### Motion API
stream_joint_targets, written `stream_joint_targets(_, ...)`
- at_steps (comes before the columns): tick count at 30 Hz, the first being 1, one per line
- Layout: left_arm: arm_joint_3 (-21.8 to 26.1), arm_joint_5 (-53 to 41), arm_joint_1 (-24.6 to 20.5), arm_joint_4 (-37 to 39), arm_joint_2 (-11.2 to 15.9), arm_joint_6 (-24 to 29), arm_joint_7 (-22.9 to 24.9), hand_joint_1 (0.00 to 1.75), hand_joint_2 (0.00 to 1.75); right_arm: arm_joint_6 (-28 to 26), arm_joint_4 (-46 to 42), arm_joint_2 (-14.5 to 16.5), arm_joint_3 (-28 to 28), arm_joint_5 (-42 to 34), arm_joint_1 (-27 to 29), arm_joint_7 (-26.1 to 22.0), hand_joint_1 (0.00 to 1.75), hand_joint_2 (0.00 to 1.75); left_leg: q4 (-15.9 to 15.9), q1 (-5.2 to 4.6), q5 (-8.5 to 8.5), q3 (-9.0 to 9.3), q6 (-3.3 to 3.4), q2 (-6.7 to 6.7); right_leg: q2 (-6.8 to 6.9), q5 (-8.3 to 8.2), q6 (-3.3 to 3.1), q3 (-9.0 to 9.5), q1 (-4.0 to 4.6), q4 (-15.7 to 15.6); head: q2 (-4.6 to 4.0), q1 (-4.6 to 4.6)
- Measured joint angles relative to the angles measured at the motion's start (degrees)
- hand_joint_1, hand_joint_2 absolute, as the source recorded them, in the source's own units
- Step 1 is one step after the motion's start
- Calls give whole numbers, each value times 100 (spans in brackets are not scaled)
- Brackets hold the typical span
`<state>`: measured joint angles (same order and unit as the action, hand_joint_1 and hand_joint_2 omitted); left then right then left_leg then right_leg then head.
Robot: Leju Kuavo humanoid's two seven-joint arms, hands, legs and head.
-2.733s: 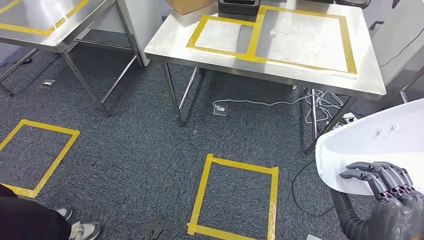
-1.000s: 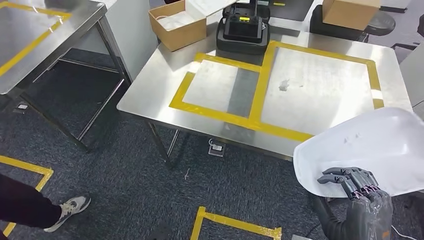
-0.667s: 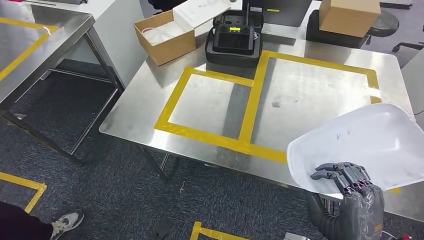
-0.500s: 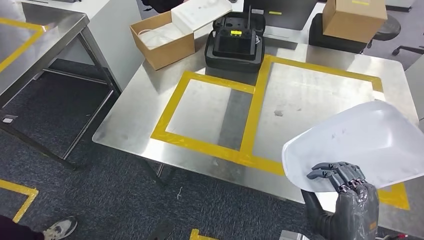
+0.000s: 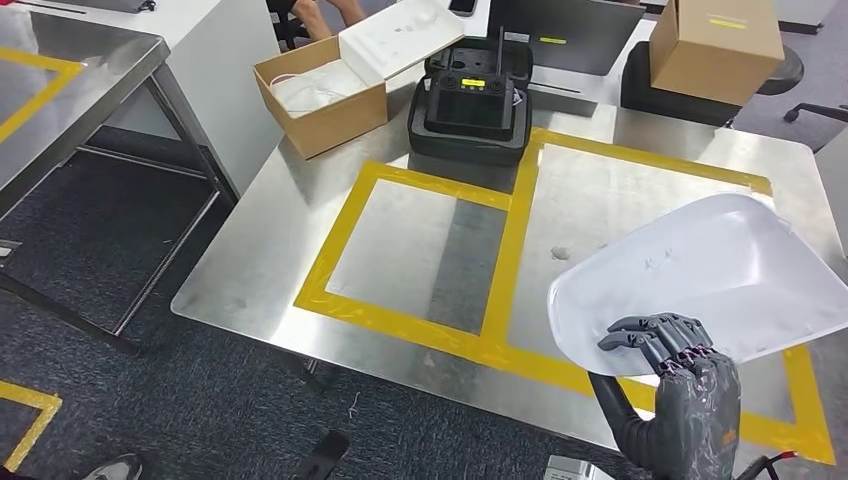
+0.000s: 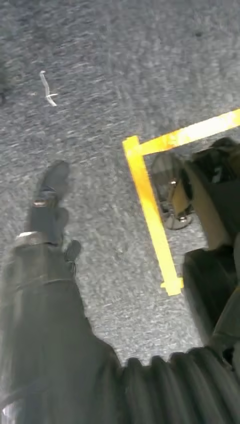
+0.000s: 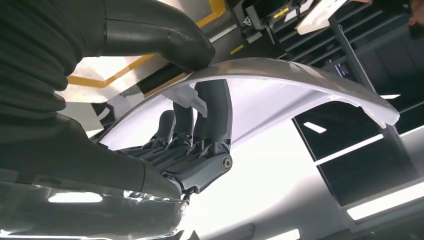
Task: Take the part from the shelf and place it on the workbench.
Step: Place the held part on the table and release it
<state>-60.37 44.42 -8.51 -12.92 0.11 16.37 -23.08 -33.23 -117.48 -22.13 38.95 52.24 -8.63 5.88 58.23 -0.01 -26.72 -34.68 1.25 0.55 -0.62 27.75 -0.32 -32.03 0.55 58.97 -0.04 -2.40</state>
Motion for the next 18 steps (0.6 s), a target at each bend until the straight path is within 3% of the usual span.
stream_joint_targets(3,0,-2,-13,-2,-26,15,-19,0,175,18,-2,13,32,2,-46,0,175,175,36,1,-63,-41,-101,-4,24,-38,-67,68,-26,-253,0,-12)
stream_joint_targets(5,0,-1,-27,-2,-29,28,-26,0,175,26,-1,31,41,4,-68,0,175,175,444,14,-419,-192,-165,-41,48,-64,-96,106,-65,-444,0,-60)
stream_joint_targets(7,0,-1,-27,-1,-29,34,-26,0,175,31,2,40,51,4,-68,0,175,175,1139,41,-839,-403,-222,-68,77,-109,-87,36,-65,-427,0,-102)
stream_joint_targets(8,0,-1,-26,0,-29,37,-26,0,175,32,3,41,60,4,-66,0,175,175,1375,50,-945,-448,-247,-70,93,-125,-76,-8,-67,-399,0,-107)
stream_joint_targets(9,0,-1,-25,1,-29,37,-26,0,175,32,4,43,69,4,-67,0,175,175,1409,61,-941,-398,-269,-66,104,-136,-63,-59,-73,-361,0,-108)
stream_joint_targets(10,0,-1,-25,1,-29,37,-27,0,175,33,4,45,78,4,-68,0,175,175,1229,75,-843,-240,-289,-60,112,-143,-47,-114,-81,-315,0,-108)
stream_joint_targets(12,0,-1,-31,-1,-32,34,-40,0,175,57,3,53,90,-4,-75,0,175,175,518,101,-609,238,-307,-54,115,-145,6,-219,-92,-201,0,-113)
stream_joint_targets(13,0,-2,-35,-2,-34,34,-52,0,175,88,3,56,97,-27,-88,0,175,175,240,108,-548,405,-281,-57,112,-144,40,-256,-89,-144,0,-113)
stream_joint_targets(14,0,-2,-39,-3,-37,33,-63,0,175,139,2,58,108,-80,-111,-5,175,175,86,106,-537,490,-240,-60,108,-150,78,-278,-85,-107,0,-109)
stream_joint_targets(18,0,-30,-45,-3,-50,-11,-37,0,175,616,18,74,192,-480,-266,-106,175,175,52,91,-458,459,-49,-38,81,-176,199,-313,-104,-75,0,-83)
